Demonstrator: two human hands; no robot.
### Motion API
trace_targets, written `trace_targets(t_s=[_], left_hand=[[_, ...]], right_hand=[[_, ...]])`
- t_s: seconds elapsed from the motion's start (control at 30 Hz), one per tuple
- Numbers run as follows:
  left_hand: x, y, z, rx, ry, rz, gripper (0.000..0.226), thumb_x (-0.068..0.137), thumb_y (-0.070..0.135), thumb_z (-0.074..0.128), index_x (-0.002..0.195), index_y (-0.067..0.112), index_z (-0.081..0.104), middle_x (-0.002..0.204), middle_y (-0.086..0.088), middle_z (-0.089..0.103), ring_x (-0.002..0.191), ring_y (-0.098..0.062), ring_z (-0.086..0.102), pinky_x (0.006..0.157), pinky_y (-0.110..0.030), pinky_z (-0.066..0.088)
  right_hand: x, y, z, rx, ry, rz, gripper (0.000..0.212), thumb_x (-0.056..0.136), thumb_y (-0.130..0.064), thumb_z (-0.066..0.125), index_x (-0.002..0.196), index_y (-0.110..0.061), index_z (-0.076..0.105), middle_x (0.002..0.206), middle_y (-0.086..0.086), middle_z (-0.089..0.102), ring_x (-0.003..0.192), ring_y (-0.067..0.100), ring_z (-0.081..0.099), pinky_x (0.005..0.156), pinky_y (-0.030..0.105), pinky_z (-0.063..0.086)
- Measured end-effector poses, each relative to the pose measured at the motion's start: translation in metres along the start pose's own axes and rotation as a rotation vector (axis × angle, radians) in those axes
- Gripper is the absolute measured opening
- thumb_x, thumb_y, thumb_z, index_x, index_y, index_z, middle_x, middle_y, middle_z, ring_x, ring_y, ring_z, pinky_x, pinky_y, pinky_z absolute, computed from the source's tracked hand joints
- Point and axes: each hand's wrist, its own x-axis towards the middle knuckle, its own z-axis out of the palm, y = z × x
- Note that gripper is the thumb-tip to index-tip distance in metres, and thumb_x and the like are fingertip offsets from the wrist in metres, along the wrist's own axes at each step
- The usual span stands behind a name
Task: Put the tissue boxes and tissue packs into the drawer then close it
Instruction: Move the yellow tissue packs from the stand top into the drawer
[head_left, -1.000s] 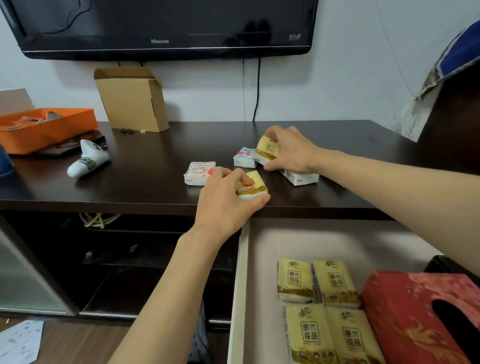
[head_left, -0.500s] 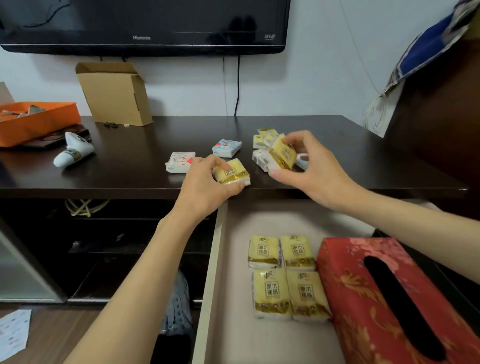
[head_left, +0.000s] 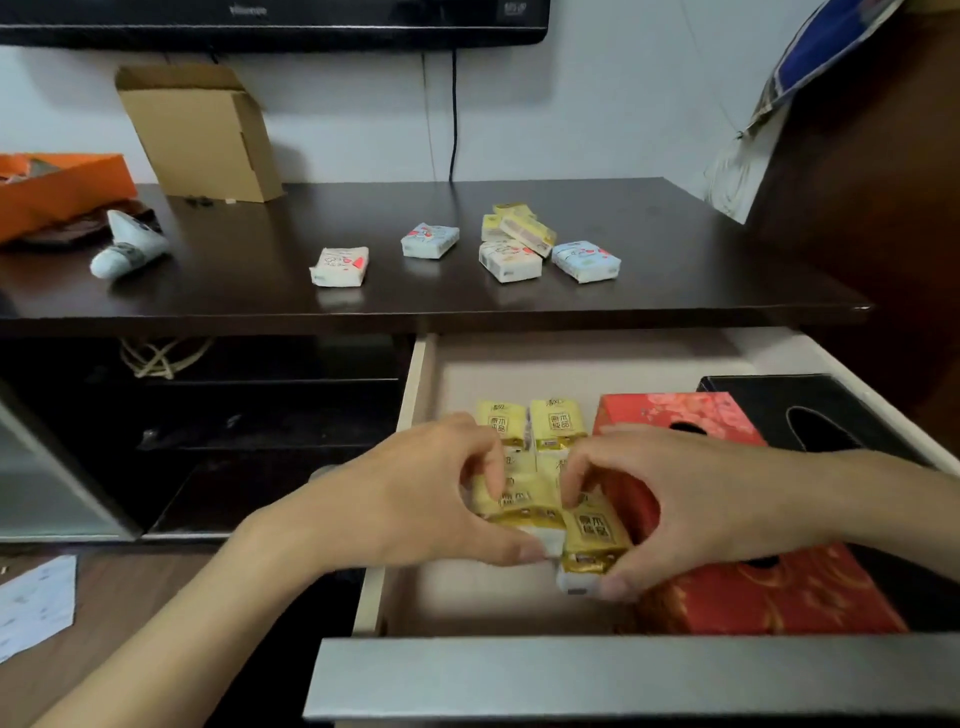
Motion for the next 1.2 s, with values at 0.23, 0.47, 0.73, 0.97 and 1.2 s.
trace_targets(t_s=[0.23,0.47,0.73,0.97,1.2], left_hand=[[-0.017,0.000,0.022,0.261,-0.201,0.102,0.049,0.069,0.076,0.067,0.089,0.032,0.058,0.103,0.021,0.049,0.092,0.002,0.052,0.077,-0.016,0.043],[-0.015,-0.002,0.017,0.360,-0.394,0.168,0.045,0.088,0.070,0.047,0.103,0.031,0.063,0.111,0.017,0.049,0.101,-0.005,0.054,0.089,-0.035,0.046],[-0.004,-0.008,0.029,0.304,-0.309,0.217,0.011,0.094,0.028,0.061,0.100,0.032,0.069,0.107,0.016,0.056,0.098,-0.002,0.053,0.085,-0.029,0.046],[0.015,-0.011,0.021,0.246,-0.125,0.237,0.013,0.089,0.045,0.066,0.101,0.039,0.063,0.103,0.017,0.048,0.097,-0.005,0.053,0.085,-0.031,0.048],[0.040,-0.011,0.028,0.500,-0.191,0.166,0.019,0.095,0.033,0.054,0.111,0.026,0.063,0.124,0.003,0.058,0.116,-0.024,0.057,0.090,-0.041,0.051]], right_hand=[[-0.001,-0.008,0.012,-0.154,-0.046,-0.087,0.050,0.075,-0.079,0.062,0.111,-0.044,0.058,0.108,-0.024,0.060,0.117,-0.007,0.045,0.115,0.014,-0.014],[-0.002,-0.014,0.012,-0.321,-0.160,-0.098,0.050,0.096,-0.068,0.036,0.106,-0.036,0.073,0.107,-0.020,0.063,0.111,-0.002,0.046,0.121,0.031,-0.010],[0.001,-0.013,0.009,-0.288,-0.099,-0.103,0.026,0.101,-0.040,0.049,0.106,-0.035,0.073,0.100,-0.020,0.069,0.104,-0.002,0.053,0.121,0.026,0.000],[0.020,-0.011,0.003,-0.274,0.156,0.000,0.025,0.099,-0.031,0.050,0.112,-0.035,0.071,0.100,-0.015,0.065,0.102,0.006,0.055,0.084,0.033,0.045],[0.036,-0.004,0.010,-0.451,-0.007,0.018,0.039,0.102,-0.028,0.041,0.131,-0.035,0.067,0.119,-0.011,0.074,0.109,0.018,0.059,0.116,0.039,0.031]])
